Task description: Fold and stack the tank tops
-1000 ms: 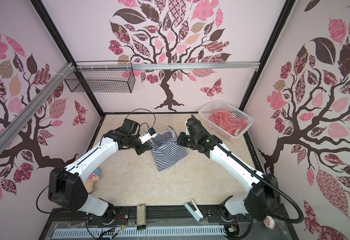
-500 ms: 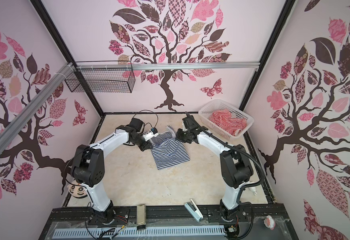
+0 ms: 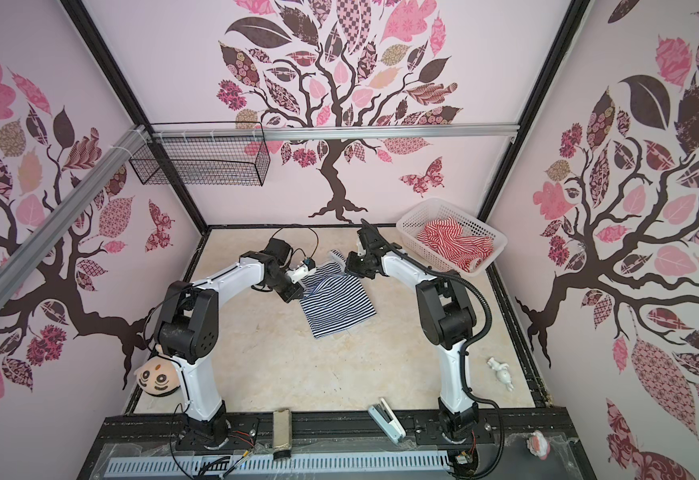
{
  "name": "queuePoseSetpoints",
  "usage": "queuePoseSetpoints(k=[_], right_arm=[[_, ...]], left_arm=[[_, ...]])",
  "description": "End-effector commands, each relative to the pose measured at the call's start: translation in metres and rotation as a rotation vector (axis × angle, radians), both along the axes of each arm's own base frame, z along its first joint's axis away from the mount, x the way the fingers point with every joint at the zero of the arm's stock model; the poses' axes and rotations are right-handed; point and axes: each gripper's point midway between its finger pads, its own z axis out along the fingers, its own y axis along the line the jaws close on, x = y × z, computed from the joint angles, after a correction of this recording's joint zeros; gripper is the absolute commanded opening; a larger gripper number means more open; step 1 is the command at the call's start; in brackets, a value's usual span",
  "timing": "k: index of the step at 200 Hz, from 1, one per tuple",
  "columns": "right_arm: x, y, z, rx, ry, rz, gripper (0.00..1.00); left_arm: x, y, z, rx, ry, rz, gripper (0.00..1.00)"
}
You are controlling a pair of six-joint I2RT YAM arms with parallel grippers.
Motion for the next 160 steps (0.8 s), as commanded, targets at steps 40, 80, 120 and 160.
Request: queuePoseSetpoints(k=[40,80,120,160], right_arm=[[0.002,-0.004,0.028,0.027,-0.042,0.037,0.65],[-0.041,-0.017,0.045,0.085,-0.069,0.005,0.55],[-0.079,-0.023,0.005,0.060,0.005,0.021,0.20],[-0.103,-0.031,-0.039,0.036,0.091,0.018,0.13]], left_arm=[[0.037,0.025,0.034,0.052,-0.214,0.232,0.47],[-0.014,-0.007,0.058,-0.082,-0.160,0.105,0.47],[-0.062,-0.053,0.025,-0.037,-0.097,-0.077,0.44],[-0.083,-0.057,-0.021,0.057,0.004,-0.117,0.39]])
